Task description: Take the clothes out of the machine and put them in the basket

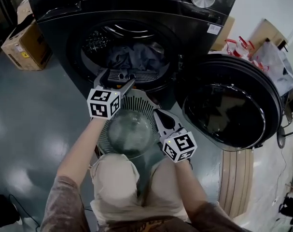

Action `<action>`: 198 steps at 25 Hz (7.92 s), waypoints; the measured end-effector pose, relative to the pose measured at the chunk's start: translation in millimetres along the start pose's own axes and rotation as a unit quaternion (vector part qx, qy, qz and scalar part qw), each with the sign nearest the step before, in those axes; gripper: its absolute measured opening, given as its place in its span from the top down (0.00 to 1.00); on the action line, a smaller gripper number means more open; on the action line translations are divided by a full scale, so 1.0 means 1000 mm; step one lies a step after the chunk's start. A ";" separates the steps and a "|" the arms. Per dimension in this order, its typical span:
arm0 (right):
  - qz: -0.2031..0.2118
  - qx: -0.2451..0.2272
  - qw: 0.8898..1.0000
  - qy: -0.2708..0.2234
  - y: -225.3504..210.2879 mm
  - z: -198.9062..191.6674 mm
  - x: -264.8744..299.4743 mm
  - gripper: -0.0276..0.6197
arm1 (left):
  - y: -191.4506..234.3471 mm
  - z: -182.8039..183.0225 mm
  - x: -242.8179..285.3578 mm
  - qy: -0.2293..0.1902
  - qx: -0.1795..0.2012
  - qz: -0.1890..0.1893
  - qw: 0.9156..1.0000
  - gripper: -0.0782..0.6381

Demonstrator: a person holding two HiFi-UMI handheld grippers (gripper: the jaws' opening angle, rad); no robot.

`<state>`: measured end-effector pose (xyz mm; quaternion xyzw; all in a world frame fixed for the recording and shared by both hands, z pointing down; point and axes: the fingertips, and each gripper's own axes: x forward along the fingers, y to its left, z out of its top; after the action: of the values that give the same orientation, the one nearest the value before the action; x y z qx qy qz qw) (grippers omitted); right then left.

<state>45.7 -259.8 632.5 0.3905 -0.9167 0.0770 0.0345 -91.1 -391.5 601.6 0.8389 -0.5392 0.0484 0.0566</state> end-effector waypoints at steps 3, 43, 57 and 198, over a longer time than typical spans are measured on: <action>0.003 0.000 1.000 0.001 0.003 0.000 0.000 0.96 | 0.010 -0.007 0.034 0.026 0.018 0.006 0.999 0.26; -0.068 0.045 0.997 -0.004 -0.025 0.006 -0.001 0.96 | 0.038 -0.010 0.057 0.065 -0.017 0.026 0.997 0.83; -0.047 0.026 0.999 0.005 -0.023 -0.009 0.015 0.96 | -0.025 0.005 -0.076 0.064 0.008 -0.020 0.998 0.83; -0.056 -0.010 0.998 0.034 -0.037 -0.026 -0.008 0.96 | 0.003 -0.087 0.015 0.223 0.039 -0.040 0.973 0.79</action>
<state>78.2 -275.0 661.0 0.4380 -0.8925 0.0793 0.0734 -89.6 -393.8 689.7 0.8296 -0.4764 0.2528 0.1446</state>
